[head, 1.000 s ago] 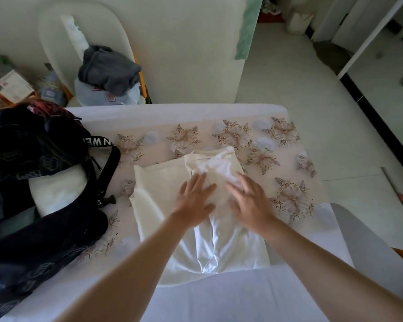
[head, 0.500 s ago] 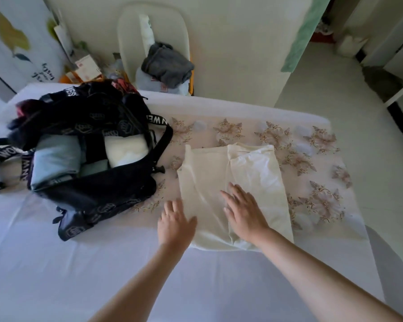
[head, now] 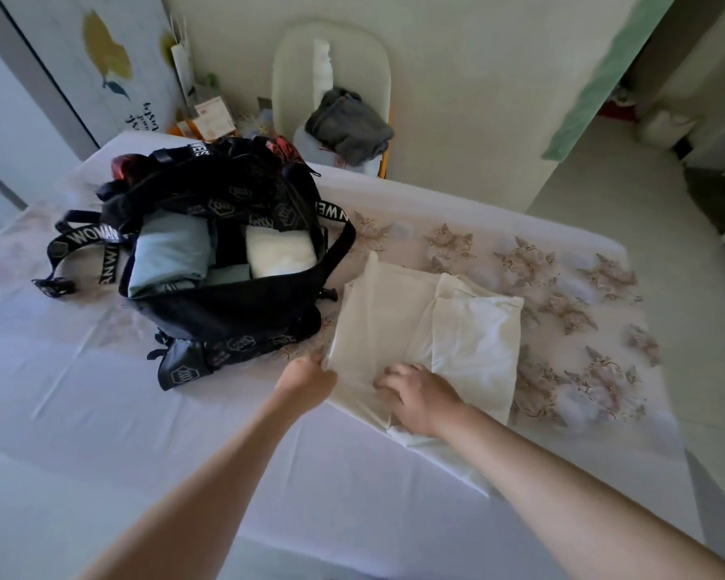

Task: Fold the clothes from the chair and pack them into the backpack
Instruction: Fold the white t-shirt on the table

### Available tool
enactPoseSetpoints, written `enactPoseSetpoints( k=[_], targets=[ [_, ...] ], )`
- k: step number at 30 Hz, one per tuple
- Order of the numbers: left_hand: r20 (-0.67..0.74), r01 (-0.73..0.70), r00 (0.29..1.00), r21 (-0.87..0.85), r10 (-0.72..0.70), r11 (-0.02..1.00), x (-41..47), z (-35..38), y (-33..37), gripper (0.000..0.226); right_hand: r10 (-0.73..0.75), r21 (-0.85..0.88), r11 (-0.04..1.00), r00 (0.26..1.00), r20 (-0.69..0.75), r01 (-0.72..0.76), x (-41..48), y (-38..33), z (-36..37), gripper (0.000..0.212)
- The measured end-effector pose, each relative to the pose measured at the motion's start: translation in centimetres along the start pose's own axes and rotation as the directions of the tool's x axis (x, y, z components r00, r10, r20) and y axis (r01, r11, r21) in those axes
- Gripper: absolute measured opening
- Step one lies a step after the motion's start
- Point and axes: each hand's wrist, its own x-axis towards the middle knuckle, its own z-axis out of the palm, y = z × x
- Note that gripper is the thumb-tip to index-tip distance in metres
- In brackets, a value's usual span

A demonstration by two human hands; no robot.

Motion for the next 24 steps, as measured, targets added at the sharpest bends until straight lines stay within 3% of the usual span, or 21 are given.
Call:
enactPoseSetpoints(
  k=[2,4,6,8,10,13,16,19,22,24],
  targets=[
    [0.052,-0.020,0.998,-0.006,0.021,1.000,-0.1,-0.4,-0.2,0.033,-0.022,-0.067,0.998,0.999,-0.036,0.019,2.2,-0.7,-2.2,0.033],
    [0.045,0.020,0.999,-0.101,-0.015,0.995,0.4,-0.3,0.0,0.017,-0.045,-0.144,0.989,0.995,-0.085,0.032,4.6,-1.3,-4.3,0.042],
    [0.020,0.097,0.995,-0.244,-0.095,0.965,0.9,-0.2,0.4,0.032,-0.092,-0.259,0.964,0.991,-0.099,0.063,7.2,-2.2,-6.2,0.059],
    [0.005,0.177,0.982,-0.379,-0.190,0.908,1.6,0.1,0.2,0.038,-0.172,-0.415,0.900,0.983,-0.058,0.133,9.7,-3.2,-7.5,0.070],
    [0.040,0.175,0.984,-0.427,-0.174,0.887,1.5,0.3,0.0,0.027,-0.279,-0.566,0.782,0.959,0.057,0.261,11.9,-3.7,-7.7,0.073],
    [0.042,0.094,0.996,-0.433,-0.085,0.897,1.2,0.3,-0.3,0.021,-0.246,-0.662,0.651,0.928,0.280,0.372,13.9,-3.4,-7.2,0.062],
    [0.046,0.031,0.999,-0.396,-0.014,0.918,1.0,-0.2,0.0,0.032,-0.199,-0.722,0.604,0.941,0.272,0.337,14.5,-3.6,-7.8,0.047],
    [0.088,-0.007,0.995,-0.357,0.041,0.934,1.1,-0.9,1.3,0.036,-0.321,-0.782,0.481,0.910,0.263,0.395,14.1,-4.0,-8.7,0.035],
    [0.155,-0.066,0.980,-0.330,0.123,0.942,0.7,-1.4,3.7,0.040,-0.417,-0.724,0.524,0.877,0.239,0.447,12.9,-1.4,-10.4,0.037],
    [0.190,-0.125,0.963,-0.325,0.194,0.937,0.5,-1.7,5.8,0.038,-0.465,-0.669,0.622,0.879,0.102,0.407,11.2,1.8,-11.7,0.033]
  ],
)
